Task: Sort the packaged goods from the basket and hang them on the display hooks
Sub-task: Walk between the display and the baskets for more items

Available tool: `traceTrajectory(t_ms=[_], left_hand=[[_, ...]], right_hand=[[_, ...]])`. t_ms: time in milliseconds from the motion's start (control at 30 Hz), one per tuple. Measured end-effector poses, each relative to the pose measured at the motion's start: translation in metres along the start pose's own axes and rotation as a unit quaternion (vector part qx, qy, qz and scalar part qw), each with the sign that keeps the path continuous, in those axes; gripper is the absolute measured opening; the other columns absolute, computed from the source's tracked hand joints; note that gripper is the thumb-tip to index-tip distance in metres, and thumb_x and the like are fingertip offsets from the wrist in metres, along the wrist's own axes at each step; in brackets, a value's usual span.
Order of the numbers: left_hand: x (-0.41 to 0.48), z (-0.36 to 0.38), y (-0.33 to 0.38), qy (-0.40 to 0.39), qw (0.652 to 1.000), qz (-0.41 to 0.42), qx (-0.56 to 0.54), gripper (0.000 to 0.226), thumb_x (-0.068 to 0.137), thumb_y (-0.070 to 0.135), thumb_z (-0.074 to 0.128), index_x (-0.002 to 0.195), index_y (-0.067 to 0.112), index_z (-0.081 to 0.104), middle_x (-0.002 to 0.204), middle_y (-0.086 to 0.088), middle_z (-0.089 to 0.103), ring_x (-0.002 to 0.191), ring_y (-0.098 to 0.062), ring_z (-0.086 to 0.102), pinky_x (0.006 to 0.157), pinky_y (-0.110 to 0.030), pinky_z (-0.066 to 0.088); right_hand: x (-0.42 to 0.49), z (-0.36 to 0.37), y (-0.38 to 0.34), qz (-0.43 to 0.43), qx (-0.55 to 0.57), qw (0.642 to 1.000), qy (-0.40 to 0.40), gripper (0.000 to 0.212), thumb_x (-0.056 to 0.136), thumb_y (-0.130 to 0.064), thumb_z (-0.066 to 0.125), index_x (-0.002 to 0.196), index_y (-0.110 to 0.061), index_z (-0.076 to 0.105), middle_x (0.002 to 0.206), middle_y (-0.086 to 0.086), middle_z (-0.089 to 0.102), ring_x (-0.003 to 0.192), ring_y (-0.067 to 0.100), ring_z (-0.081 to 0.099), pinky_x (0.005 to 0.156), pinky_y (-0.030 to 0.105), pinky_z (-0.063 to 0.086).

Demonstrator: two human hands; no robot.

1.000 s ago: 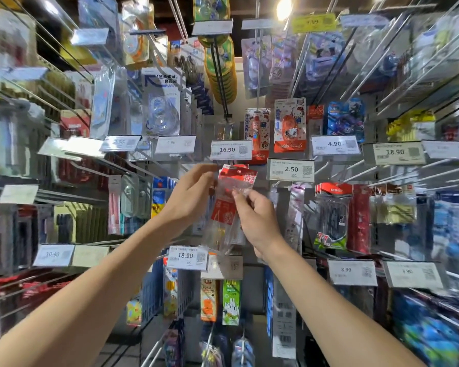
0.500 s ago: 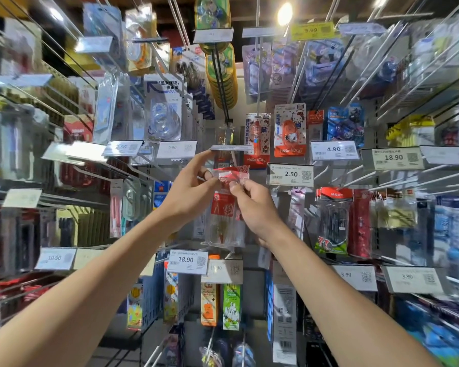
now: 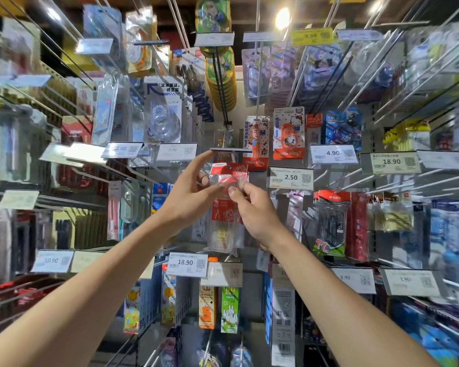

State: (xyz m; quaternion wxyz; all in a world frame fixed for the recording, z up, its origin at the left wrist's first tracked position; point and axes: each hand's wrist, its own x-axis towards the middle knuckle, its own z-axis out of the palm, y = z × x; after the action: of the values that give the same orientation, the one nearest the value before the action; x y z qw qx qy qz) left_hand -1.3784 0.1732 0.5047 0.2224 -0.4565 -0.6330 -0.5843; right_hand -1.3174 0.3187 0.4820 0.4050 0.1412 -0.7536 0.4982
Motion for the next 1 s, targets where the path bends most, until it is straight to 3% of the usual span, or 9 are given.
traceTrajectory(t_ms=[167, 233, 333, 433, 567, 733, 800, 867, 1000], left_hand=[[0.002, 0.003, -0.004, -0.014, 1.0, 0.0, 0.01, 0.077, 0.092, 0.011, 0.069, 0.156, 0.037, 0.035, 0.087, -0.005, 0.042, 0.069, -0.01, 0.043, 0.072, -0.028, 0.043], [0.006, 0.004, -0.006, -0.021, 1.0, -0.003, 0.008, 0.081, 0.088, 0.018, 0.07, 0.157, 0.038, 0.033, 0.088, -0.004, 0.044, 0.067, -0.01, 0.043, 0.069, -0.028, 0.043], [0.01, 0.006, -0.008, -0.022, 1.0, -0.007, 0.012, 0.082, 0.086, 0.021, 0.069, 0.157, 0.039, 0.032, 0.088, -0.001, 0.046, 0.066, -0.009, 0.045, 0.069, -0.029, 0.043], [0.01, 0.009, -0.009, -0.027, 0.999, -0.003, 0.024, 0.075, 0.093, 0.01, 0.067, 0.153, 0.04, 0.035, 0.086, -0.001, 0.046, 0.063, -0.005, 0.045, 0.067, -0.026, 0.044], [0.006, 0.012, -0.011, -0.037, 0.999, 0.018, 0.026, 0.068, 0.092, 0.005, 0.065, 0.13, 0.056, 0.041, 0.081, -0.001, 0.047, 0.061, -0.003, 0.045, 0.06, -0.016, 0.044], [0.002, 0.013, -0.024, -0.047, 0.998, 0.003, 0.047, 0.081, 0.085, 0.01, 0.066, 0.155, 0.034, 0.034, 0.08, 0.0, 0.05, 0.062, -0.009, 0.049, 0.063, -0.029, 0.046], [-0.003, 0.014, -0.028, -0.037, 0.997, 0.015, 0.072, 0.065, 0.086, 0.011, 0.066, 0.145, 0.029, 0.045, 0.079, 0.004, 0.052, 0.058, -0.006, 0.047, 0.062, -0.027, 0.044], [-0.01, 0.014, -0.032, -0.024, 0.992, 0.026, 0.12, 0.04, 0.086, 0.018, 0.067, 0.124, 0.022, 0.056, 0.08, 0.011, 0.054, 0.056, -0.001, 0.048, 0.06, -0.02, 0.041], [-0.027, 0.014, -0.041, -0.082, 0.977, 0.038, 0.192, 0.008, 0.089, 0.014, 0.069, 0.091, 0.018, 0.063, 0.078, 0.008, 0.062, 0.06, 0.005, 0.053, 0.057, -0.012, 0.041]], right_hand=[[0.005, 0.0, 0.002, 0.012, -0.018, 1.0, 0.004, 0.028, 0.109, -0.022, 0.046, 0.115, -0.004, 0.067, 0.114, 0.028, 0.067, 0.097, 0.033, 0.066, 0.096, 0.05, 0.051], [0.009, -0.001, 0.004, 0.025, -0.024, 0.999, 0.007, 0.03, 0.109, -0.022, 0.046, 0.112, -0.001, 0.066, 0.098, 0.022, 0.07, 0.084, 0.026, 0.063, 0.081, 0.04, 0.054], [0.012, -0.002, 0.003, 0.041, -0.039, 0.998, 0.01, 0.031, 0.109, -0.022, 0.046, 0.098, 0.003, 0.062, 0.071, 0.004, 0.048, 0.065, 0.012, 0.042, 0.053, 0.02, 0.036], [0.014, -0.003, 0.006, 0.056, -0.046, 0.997, 0.017, 0.026, 0.108, -0.022, 0.046, 0.089, -0.008, 0.055, 0.065, -0.003, 0.038, 0.057, 0.01, 0.035, 0.045, 0.018, 0.029], [0.015, -0.001, 0.012, 0.104, -0.043, 0.993, 0.029, 0.025, 0.107, -0.023, 0.049, 0.084, -0.012, 0.05, 0.064, -0.001, 0.035, 0.057, 0.013, 0.034, 0.053, 0.028, 0.029], [0.016, 0.002, 0.017, 0.124, -0.061, 0.988, 0.064, 0.026, 0.104, -0.025, 0.054, 0.081, -0.011, 0.055, 0.069, 0.005, 0.045, 0.062, 0.016, 0.045, 0.059, 0.027, 0.038], [0.014, 0.003, 0.022, 0.118, -0.068, 0.987, 0.087, 0.036, 0.102, -0.029, 0.058, 0.07, -0.014, 0.052, 0.06, 0.0, 0.044, 0.056, 0.013, 0.043, 0.052, 0.023, 0.037], [0.011, 0.002, 0.031, 0.117, -0.098, 0.982, 0.116, 0.044, 0.094, -0.045, 0.063, 0.063, -0.019, 0.049, 0.057, -0.004, 0.047, 0.058, 0.015, 0.049, 0.061, 0.029, 0.045], [-0.008, -0.009, 0.049, 0.134, -0.197, 0.961, 0.137, 0.04, 0.091, -0.053, 0.064, 0.073, -0.017, 0.061, 0.068, -0.004, 0.061, 0.072, 0.02, 0.062, 0.071, 0.036, 0.05]])
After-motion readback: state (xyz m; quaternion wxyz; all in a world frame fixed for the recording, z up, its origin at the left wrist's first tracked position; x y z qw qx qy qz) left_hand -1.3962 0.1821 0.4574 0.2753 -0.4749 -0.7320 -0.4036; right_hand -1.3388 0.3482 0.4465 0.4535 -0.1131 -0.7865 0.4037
